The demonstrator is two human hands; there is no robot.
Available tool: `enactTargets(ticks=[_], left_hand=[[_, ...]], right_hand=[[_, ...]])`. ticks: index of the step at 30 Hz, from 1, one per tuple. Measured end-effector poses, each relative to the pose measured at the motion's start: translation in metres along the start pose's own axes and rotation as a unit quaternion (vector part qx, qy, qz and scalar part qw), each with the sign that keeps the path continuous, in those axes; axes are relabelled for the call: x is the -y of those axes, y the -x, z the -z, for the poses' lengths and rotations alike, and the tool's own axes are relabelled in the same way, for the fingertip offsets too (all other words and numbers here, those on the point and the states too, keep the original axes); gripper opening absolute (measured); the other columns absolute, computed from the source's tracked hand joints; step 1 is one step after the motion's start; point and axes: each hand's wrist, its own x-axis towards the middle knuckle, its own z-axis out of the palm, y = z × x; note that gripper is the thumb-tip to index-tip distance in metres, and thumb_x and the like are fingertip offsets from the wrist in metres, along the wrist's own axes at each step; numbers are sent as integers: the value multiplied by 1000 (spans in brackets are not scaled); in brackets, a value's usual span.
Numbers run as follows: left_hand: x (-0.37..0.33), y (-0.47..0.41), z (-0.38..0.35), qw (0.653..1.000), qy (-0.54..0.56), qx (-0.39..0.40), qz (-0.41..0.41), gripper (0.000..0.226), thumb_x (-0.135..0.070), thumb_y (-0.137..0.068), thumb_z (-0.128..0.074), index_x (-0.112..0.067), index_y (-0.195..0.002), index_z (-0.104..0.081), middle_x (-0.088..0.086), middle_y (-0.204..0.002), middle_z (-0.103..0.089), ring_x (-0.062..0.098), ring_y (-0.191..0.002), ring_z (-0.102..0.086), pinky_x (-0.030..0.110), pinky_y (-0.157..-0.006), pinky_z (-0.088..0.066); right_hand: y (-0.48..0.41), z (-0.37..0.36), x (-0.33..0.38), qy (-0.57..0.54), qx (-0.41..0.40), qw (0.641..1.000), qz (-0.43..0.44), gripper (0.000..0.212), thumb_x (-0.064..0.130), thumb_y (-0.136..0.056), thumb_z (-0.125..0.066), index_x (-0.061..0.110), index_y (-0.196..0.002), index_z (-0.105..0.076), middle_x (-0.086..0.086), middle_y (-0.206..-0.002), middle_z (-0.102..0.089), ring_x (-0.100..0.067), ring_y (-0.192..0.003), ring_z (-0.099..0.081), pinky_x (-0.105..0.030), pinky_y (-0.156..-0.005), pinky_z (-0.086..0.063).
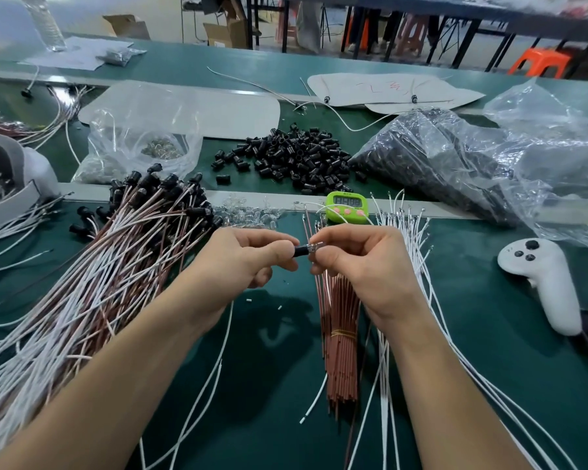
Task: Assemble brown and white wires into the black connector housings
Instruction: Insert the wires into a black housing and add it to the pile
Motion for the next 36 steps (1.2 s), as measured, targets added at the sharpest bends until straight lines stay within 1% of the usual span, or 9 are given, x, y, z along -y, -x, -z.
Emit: enactTargets(ticks=[3,6,9,13,17,22,25,30,36], left_hand=[[2,0,1,999,-46,11,12,19,-24,-94,-70,-12,-82,-78,8,-71,-74,9,-46,-41,15,-48,-36],[2,0,2,999,-42,12,5,19,-20,-93,-70,-9,-79,-77,-2,-52,-50,7,-45,-32,12,-43,-26],[2,-1,3,1000,-22,-2,3,17,-18,-89,-73,-9,-75,-76,-8,-47,-37,6,-43,-25,14,-40,-21],[-1,0,3,1000,-4,15,-10,21,-27,-80,-74,-18,-60,-76,-10,-46,-31,5,-43,-20,16,-41,-17],[-2,2,2,999,12,29,-29,20,-38,-68,-73,-19,-66,-78,-8,-49,-33,6,-44,-23,16,-42,-19],[1,3,-4,997,-19,74,-28,18,-17,-100,-60,-8,-86,-67,-1,-58,-55,9,-49,-40,15,-47,-31],[1,5,-7,996,-33,75,-20,17,-11,-104,-53,-7,-90,-63,-3,-58,-55,7,-48,-37,13,-46,-29],[-2,6,-8,997,-24,69,-28,23,-15,-101,-56,-12,-79,-61,-7,-52,-39,6,-46,-24,16,-43,-17],[-3,4,-4,996,0,84,-21,17,-26,-84,-69,-18,-70,-65,-6,-52,-37,6,-46,-23,18,-43,-13]], right_hand=[[1,0,1,1,4,1000,-2,20,-6,-79,-74,12,-82,-81,-7,-68,-75,-20,-59,-73,-17,-60,-52],[2,-1,3,-2,12,1000,-11,19,-2,-76,-75,15,-80,-82,-8,-68,-75,-21,-60,-73,-19,-60,-52],[4,-4,5,-14,22,999,-29,20,0,-75,-76,18,-81,-83,-12,-71,-76,-21,-62,-74,-22,-60,-53],[5,1,11,-134,79,982,-106,12,11,-78,-78,14,-88,-84,-13,-82,-78,-21,-70,-75,-24,-63,-57],[5,2,12,-208,88,964,-140,13,14,-79,-73,10,-86,-83,-12,-80,-77,-18,-67,-74,-23,-60,-59],[5,2,10,-189,59,969,-150,11,13,-76,-73,10,-79,-83,-10,-74,-76,-15,-64,-73,-20,-59,-58],[5,3,9,-184,62,969,-155,10,10,-74,-74,8,-79,-83,-10,-74,-75,-15,-65,-74,-19,-59,-58],[7,3,8,-215,61,960,-171,10,8,-71,-75,9,-77,-83,-10,-73,-75,-15,-63,-73,-18,-58,-57],[7,1,8,-207,71,960,-173,9,13,-68,-77,12,-75,-83,-6,-68,-73,-12,-58,-71,-18,-55,-57]])
